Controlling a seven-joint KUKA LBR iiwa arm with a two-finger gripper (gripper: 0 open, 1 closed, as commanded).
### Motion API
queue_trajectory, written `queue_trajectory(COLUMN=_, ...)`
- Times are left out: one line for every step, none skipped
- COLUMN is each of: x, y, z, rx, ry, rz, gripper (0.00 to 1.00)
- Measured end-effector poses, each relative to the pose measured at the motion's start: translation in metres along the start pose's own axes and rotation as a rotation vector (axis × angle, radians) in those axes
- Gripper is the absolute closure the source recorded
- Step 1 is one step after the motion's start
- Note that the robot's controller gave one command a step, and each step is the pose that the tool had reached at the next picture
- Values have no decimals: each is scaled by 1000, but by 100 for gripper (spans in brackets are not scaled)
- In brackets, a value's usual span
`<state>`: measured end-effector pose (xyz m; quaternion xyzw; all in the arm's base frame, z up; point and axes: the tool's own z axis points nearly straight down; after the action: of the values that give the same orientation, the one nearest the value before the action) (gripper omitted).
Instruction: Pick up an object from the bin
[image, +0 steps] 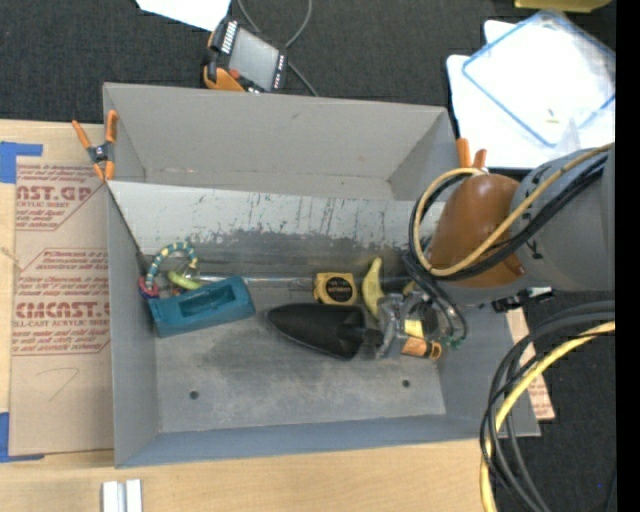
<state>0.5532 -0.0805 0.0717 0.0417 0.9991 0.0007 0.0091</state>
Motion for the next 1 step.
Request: queue_trajectory(x=0, y=0, z=0, rx=0, ry=0, rz=0, gripper=100)
